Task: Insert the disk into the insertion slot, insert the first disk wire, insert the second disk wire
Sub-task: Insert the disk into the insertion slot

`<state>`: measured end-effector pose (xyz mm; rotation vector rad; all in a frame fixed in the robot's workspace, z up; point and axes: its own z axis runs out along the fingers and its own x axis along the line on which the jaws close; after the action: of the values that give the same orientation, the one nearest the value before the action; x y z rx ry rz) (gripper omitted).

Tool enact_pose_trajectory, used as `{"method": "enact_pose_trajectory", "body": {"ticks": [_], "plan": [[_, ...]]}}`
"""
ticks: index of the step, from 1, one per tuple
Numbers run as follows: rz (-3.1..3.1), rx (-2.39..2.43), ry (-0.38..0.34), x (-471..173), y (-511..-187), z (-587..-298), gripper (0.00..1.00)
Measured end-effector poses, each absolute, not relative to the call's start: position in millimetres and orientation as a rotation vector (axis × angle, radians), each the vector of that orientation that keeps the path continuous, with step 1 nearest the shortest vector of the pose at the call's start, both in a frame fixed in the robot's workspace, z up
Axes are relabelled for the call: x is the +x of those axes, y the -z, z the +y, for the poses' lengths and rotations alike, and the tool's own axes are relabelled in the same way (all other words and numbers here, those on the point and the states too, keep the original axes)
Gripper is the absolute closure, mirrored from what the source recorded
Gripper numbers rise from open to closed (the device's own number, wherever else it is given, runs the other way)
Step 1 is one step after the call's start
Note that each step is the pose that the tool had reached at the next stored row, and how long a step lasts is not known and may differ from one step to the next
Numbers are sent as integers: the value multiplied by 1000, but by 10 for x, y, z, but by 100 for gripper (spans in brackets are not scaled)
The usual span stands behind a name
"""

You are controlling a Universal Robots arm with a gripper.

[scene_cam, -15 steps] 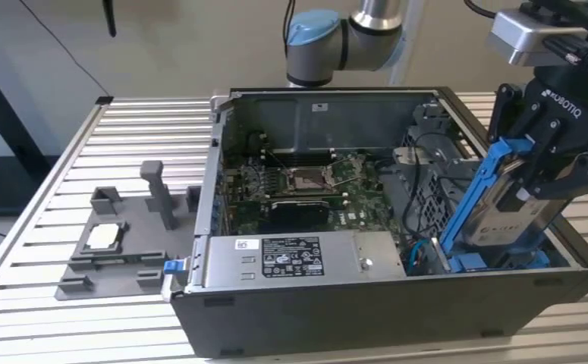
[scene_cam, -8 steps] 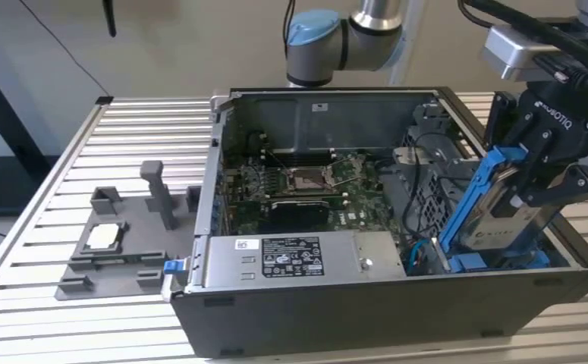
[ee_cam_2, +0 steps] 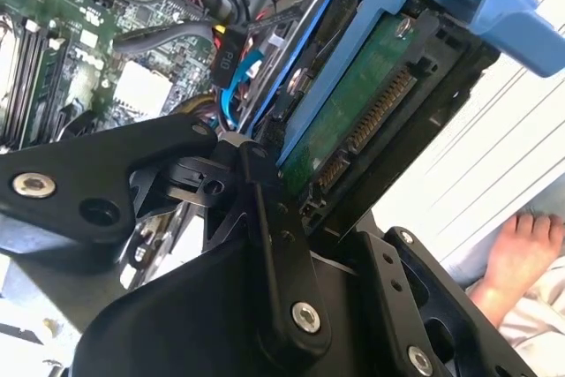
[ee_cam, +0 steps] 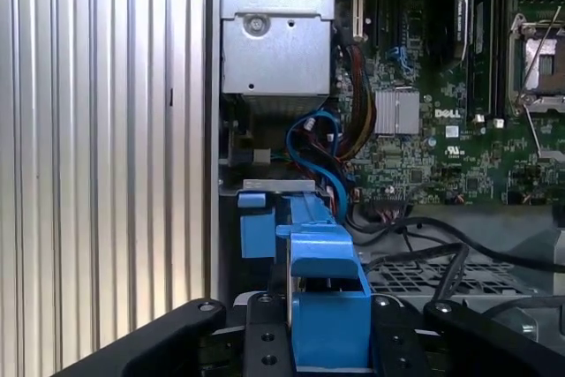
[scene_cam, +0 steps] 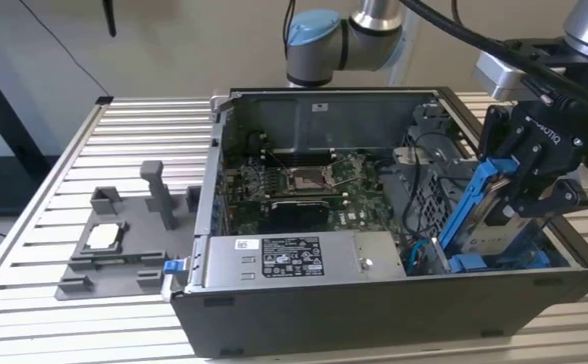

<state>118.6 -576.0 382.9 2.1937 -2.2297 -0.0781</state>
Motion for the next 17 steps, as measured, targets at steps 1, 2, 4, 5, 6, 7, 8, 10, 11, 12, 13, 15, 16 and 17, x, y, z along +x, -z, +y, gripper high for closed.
{"method": "enact_pose_trajectory", "body": {"ticks": [1,2,4,5,6,7,8,10,11,12,13,15,16,17], "plan": [[-2230,2194,78,1186,-3815,-5760,68],[-2228,2196,78,1185,-3813,-5760,68],[-2226,2197,78,1186,-3814,-5760,68],[-2225,2198,78,1186,-3814,-5760,68],[-2224,2199,78,1186,-3814,-5760,68],[-2223,2200,78,1186,-3813,-5760,68],[-2222,2201,78,1185,-3813,-5760,68],[-2221,2202,78,1185,-3813,-5760,68],[-2220,2203,78,1186,-3814,-5760,66],[-2219,2204,78,1185,-3813,-5760,66],[-2218,2205,78,1186,-3813,-5760,60],[-2216,2207,78,1186,-3813,-5760,53],[-2215,2208,78,1185,-3813,-5760,53],[-2215,2208,78,1186,-3813,-5760,53]]}}
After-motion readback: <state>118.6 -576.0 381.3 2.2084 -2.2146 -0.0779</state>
